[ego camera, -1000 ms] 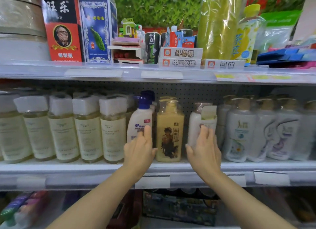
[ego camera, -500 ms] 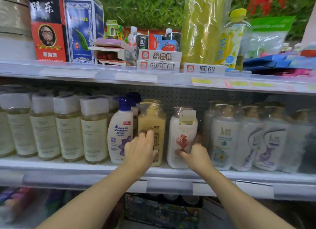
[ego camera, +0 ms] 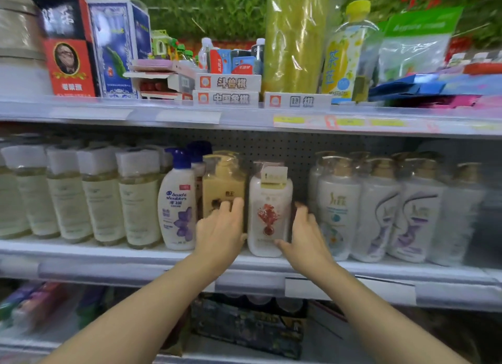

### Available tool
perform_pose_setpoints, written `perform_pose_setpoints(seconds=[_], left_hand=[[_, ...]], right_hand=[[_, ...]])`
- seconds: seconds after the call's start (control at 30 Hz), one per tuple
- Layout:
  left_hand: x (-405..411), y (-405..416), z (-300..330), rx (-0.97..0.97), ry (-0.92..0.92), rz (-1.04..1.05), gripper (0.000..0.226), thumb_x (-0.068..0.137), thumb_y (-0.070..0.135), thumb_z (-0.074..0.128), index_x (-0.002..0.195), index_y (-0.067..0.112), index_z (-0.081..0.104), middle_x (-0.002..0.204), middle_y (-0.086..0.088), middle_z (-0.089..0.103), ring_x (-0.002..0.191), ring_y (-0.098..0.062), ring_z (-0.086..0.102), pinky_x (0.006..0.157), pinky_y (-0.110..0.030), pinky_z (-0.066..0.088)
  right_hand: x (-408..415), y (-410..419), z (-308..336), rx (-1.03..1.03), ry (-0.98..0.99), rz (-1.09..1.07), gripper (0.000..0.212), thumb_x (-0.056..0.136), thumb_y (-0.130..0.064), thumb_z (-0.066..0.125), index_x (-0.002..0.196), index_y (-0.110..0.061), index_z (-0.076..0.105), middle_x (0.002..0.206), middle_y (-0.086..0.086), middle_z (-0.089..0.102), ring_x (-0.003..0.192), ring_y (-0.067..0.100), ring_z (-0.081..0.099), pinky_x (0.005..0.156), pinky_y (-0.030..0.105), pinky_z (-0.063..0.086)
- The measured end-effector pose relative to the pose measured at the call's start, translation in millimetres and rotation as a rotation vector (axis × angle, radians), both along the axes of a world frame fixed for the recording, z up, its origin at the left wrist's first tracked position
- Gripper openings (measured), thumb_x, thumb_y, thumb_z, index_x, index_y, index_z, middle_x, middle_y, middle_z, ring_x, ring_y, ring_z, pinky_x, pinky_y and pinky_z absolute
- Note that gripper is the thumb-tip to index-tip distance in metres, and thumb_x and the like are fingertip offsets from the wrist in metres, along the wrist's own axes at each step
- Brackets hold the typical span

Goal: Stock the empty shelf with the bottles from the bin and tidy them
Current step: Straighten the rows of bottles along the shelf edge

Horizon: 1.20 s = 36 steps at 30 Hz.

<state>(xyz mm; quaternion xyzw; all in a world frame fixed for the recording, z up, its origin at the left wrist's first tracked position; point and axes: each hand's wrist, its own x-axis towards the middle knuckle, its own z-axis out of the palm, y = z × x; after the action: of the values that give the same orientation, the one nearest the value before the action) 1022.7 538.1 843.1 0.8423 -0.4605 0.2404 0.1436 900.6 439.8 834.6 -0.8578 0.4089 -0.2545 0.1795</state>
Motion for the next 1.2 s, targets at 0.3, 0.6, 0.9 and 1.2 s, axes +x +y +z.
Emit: perform_pose_setpoints(seconds=[0.3, 0.6, 0.9, 1.2], left_hand=[[-69.2, -39.0, -0.8, -0.037, 0.043, -0.179, 0.056, 0.088, 0.042, 0.061, 0.131, 0.021, 0.031, 0.126, 0.002, 0.048, 0.107, -0.018, 0.056, 0.067, -0.028, 0.043], [-125.0, -94.0, 4.8, -0.105, 0.327, -0.135, 0.065, 0.087, 0.043, 0.063, 0.133, 0.017, 0.024, 0.123, -0.007, 0.052, 0.107, -0.028, 0.057, 0.073, -0.033, 0.04], [-126.7, -136.7, -9.9, -0.079, 0.651, -0.073, 0.071, 0.082, 0.048, 0.067, 0.13, 0.011, 0.031, 0.115, -0.006, 0.063, 0.104, -0.026, 0.062, 0.082, -0.034, 0.051], [-111.5, -156.7, -20.7, -0.085, 0.714, -0.152, 0.057, 0.082, 0.052, 0.064, 0.125, 0.017, 0.051, 0.121, -0.002, 0.062, 0.11, -0.024, 0.059, 0.088, -0.03, 0.05]], right_hand=[[-81.1, -25.4, 12.6, -0.133, -0.036, -0.034, 0.064, 0.087, -0.027, 0.066, 0.139, -0.017, 0.03, 0.141, 0.005, 0.029, 0.129, 0.026, 0.038, 0.1, 0.041, 0.042], [-159.4, -86.0, 9.2, -0.165, -0.133, -0.151, 0.074, 0.083, -0.025, 0.07, 0.14, -0.009, 0.026, 0.14, 0.011, 0.028, 0.13, 0.029, 0.035, 0.102, 0.035, 0.036], [-155.8, -115.6, -6.8, 0.125, -0.099, -0.088, 0.065, 0.084, -0.026, 0.07, 0.13, -0.005, 0.03, 0.133, 0.014, 0.046, 0.122, 0.032, 0.047, 0.095, 0.034, 0.042], [-144.3, -130.0, -11.6, 0.163, -0.122, -0.117, 0.061, 0.085, -0.021, 0.066, 0.134, -0.009, 0.033, 0.128, 0.018, 0.049, 0.114, 0.036, 0.05, 0.093, 0.037, 0.045]])
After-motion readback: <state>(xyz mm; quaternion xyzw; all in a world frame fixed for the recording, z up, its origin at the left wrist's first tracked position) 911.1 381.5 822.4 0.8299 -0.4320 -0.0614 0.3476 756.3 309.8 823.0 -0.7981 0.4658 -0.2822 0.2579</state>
